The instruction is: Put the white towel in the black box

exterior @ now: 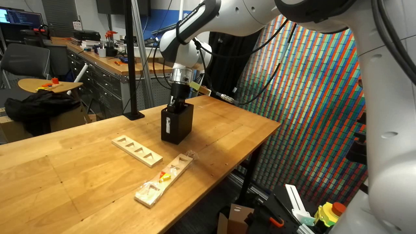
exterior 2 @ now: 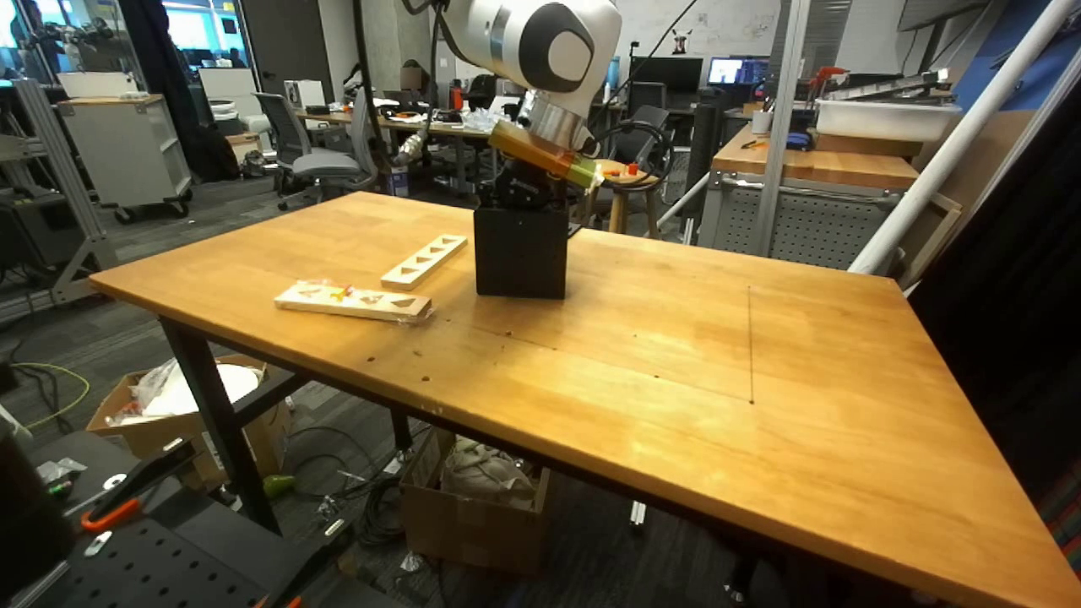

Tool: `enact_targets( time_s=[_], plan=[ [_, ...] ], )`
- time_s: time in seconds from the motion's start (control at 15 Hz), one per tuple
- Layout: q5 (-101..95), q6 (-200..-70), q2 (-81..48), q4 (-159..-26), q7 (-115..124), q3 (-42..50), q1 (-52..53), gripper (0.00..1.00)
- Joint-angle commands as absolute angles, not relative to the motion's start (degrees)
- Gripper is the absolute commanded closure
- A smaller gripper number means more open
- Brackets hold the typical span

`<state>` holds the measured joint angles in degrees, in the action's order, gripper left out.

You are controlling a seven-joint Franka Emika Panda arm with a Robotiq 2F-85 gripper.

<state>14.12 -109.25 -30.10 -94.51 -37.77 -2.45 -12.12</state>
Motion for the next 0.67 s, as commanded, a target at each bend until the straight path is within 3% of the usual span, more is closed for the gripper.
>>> enact_targets(
  time_s=[0.0, 0.6],
  plan=[
    [15.13, -108.92, -28.12, -96.62, -38.51, -2.65, -12.76, 0.96],
    [12.2, -109.66, -20.95, -96.55, -38.91, -0.92, -12.05, 0.96]
  ],
)
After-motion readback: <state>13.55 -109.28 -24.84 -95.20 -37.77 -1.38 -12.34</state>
